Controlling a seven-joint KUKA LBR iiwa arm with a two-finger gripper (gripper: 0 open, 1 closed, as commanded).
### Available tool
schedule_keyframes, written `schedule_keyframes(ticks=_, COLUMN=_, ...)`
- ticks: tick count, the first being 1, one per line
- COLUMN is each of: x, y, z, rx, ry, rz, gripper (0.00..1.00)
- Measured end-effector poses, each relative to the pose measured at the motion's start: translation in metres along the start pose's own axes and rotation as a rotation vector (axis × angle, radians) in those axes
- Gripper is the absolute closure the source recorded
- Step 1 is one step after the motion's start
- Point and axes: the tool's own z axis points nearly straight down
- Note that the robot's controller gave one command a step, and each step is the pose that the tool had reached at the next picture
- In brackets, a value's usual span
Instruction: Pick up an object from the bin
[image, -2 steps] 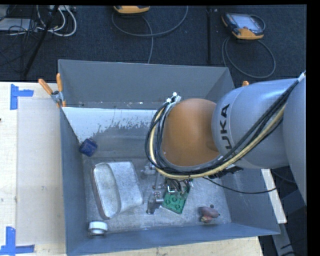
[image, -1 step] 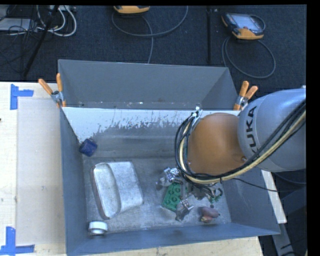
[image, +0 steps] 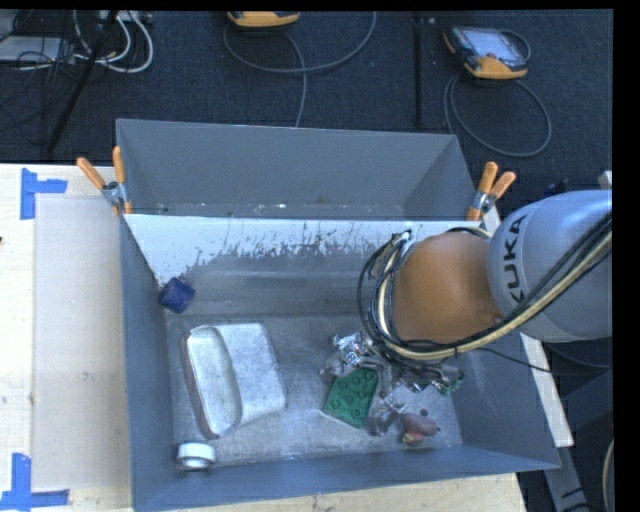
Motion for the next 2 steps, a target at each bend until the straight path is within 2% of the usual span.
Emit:
schedule_keyframes(ticks=1, x=0.0, y=-0.001, z=-0.001, rx=0.001, ry=0.0, rz=0.003, gripper=1.0)
schedule_keyframes(ticks=2, x=0.047, y=-0.062, z=-0.172, rx=0.007, ry=-0.003, rz=-0.258, gripper=1.0)
